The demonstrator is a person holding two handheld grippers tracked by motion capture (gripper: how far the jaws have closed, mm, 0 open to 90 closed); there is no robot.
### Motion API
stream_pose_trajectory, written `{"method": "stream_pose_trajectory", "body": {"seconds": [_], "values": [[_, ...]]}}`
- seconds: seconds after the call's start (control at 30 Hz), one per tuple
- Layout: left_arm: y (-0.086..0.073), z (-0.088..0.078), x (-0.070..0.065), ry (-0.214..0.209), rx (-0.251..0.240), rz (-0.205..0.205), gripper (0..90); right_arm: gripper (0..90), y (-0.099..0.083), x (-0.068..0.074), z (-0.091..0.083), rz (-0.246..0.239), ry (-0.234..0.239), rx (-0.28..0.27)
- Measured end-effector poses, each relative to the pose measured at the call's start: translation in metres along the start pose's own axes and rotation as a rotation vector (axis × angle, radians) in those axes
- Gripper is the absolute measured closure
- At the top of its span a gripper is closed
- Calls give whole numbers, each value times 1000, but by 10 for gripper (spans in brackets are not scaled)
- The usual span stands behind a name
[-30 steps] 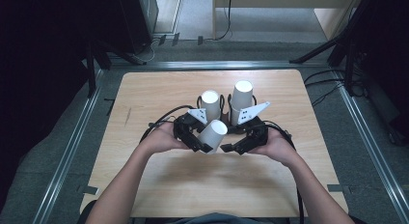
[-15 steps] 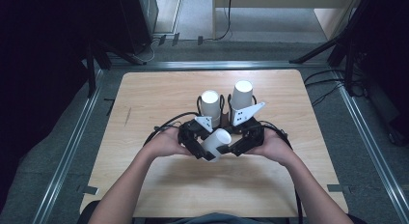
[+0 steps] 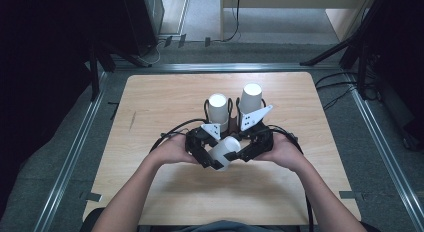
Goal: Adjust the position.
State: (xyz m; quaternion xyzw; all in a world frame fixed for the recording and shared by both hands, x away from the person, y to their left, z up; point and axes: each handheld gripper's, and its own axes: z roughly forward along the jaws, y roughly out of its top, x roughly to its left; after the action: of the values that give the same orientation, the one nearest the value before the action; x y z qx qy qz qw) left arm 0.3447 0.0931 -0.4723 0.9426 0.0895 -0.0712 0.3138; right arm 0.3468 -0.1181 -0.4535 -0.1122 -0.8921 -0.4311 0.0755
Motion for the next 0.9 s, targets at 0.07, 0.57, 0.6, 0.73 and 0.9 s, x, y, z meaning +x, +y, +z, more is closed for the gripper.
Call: {"method": "stream_pose_trajectory", "body": {"seconds": [0.07,0.57,0.6,0.73,0.9], "values": [[-1,-1,1,5,-10,-7,230,344,0,0,-2,7,0,-9],[-6,-8,5,65,-114,-86,111,342,-4,-7,-17,24,-46,-55],[-6,-9,5,68,-118,-91,111,342,-4,-8,-17,26,-47,-56],[-6,-10,5,75,-138,-104,104,341,-5,-9,-19,31,-52,-59],[-7,-8,4,82,-173,-122,103,341,-5,-9,-21,31,-52,-76]]}}
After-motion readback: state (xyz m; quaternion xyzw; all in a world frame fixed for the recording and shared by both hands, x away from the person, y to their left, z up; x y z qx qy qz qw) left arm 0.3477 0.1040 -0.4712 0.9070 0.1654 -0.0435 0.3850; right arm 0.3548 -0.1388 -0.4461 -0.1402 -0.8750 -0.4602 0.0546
